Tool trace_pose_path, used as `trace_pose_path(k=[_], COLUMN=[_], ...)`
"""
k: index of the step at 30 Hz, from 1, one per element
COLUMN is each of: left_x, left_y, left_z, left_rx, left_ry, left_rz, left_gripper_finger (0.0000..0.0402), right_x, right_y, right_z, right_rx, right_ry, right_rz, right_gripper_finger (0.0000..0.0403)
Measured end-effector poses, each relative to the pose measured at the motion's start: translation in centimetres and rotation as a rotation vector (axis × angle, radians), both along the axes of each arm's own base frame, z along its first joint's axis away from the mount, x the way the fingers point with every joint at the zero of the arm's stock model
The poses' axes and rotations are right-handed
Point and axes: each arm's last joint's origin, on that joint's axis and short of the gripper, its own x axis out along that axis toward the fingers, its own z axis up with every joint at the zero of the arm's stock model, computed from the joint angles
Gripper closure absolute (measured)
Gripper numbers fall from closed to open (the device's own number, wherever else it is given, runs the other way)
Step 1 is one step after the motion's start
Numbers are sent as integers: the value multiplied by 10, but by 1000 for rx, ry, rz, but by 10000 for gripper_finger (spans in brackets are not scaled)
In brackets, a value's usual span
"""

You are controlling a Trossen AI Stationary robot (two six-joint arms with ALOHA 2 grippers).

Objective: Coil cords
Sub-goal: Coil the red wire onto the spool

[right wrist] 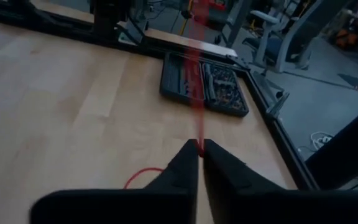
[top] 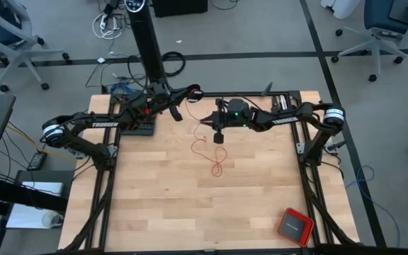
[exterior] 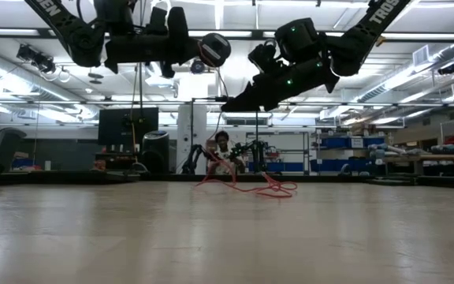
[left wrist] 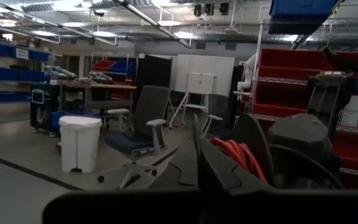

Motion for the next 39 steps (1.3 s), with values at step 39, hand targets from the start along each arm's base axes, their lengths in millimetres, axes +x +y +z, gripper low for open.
trace_pose_path(k=[39], left_x=[3], left_y=[8], left_z=[-17], left_rx=[68], left_ry=[304], left_rz=[-99], left_gripper_finger=[400], right_x=[-70], right_y=[-42], right_z=[63], right_rx=[28], right_ry=[23], right_rz=[-500], right_gripper_finger=[403])
